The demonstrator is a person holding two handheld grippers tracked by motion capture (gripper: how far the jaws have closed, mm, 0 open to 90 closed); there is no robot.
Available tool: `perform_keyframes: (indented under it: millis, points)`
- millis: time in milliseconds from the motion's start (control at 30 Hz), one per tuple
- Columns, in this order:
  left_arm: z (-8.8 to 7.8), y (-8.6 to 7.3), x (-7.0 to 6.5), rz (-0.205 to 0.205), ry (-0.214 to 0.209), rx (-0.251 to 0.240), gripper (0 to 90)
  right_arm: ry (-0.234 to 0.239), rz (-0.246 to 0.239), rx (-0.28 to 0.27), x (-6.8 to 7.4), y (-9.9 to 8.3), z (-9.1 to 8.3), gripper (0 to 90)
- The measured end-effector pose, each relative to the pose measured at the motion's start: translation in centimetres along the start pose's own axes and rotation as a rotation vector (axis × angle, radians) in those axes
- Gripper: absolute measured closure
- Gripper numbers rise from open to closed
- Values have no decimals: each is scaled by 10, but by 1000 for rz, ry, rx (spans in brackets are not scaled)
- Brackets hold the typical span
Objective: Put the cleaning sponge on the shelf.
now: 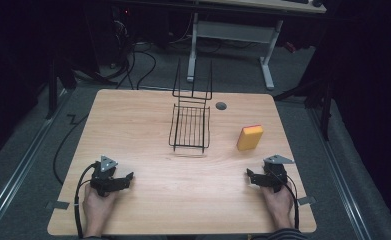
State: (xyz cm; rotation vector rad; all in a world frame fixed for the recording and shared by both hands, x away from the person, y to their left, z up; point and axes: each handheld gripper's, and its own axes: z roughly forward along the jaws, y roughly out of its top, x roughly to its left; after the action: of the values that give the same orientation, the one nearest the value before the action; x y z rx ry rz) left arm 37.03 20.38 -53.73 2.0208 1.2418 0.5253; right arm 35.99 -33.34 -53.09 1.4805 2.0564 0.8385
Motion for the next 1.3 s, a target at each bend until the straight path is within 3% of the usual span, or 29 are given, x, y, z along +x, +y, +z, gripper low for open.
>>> perform_keyframes:
  millis: [233, 700, 833, 1300]
  points:
    - [0, 0, 0, 2, 0, 1, 215, -8, 16, 8, 2, 0, 0, 158]
    - [0, 0, 0, 1, 1, 1, 215, -9, 16, 26, 2, 0, -4, 169]
    - [0, 0, 0, 1, 1, 1, 215, 8, 33, 30, 1, -1, -7, 171]
    - [0, 0, 0, 1, 1, 0, 215, 64, 72, -60, 1, 3, -29, 190]
